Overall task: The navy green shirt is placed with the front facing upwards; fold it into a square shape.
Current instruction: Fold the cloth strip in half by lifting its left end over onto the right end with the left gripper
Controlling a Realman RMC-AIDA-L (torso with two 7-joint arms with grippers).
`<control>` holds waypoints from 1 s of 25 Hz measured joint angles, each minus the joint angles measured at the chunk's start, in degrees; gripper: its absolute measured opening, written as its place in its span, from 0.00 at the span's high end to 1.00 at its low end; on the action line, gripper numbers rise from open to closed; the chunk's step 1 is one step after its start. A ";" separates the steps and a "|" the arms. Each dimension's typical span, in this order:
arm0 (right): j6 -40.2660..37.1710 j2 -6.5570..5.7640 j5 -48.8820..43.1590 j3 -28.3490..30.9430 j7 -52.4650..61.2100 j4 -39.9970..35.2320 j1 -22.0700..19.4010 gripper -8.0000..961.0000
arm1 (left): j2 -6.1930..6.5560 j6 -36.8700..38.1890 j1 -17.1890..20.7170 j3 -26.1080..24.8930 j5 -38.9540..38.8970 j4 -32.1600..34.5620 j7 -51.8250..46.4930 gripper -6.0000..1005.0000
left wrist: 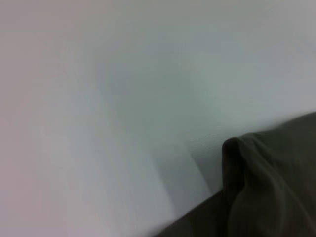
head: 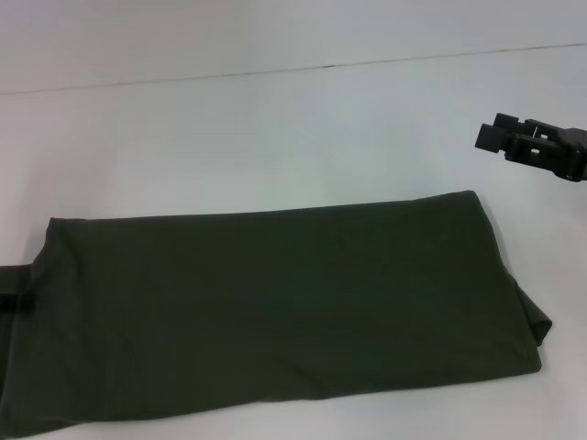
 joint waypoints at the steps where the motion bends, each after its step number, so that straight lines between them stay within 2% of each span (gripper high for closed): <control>1: 0.00 0.00 0.00 0.00 0.00 -0.01 0.00 0.04 | 0.02 -0.05 -0.08 0.01 0.08 -0.20 0.00 0.14; 25: 0.01 -0.09 0.77 0.00 0.01 -0.02 -0.01 0.04 | 0.09 -2.41 -0.36 -0.02 0.10 -0.18 -0.23 0.14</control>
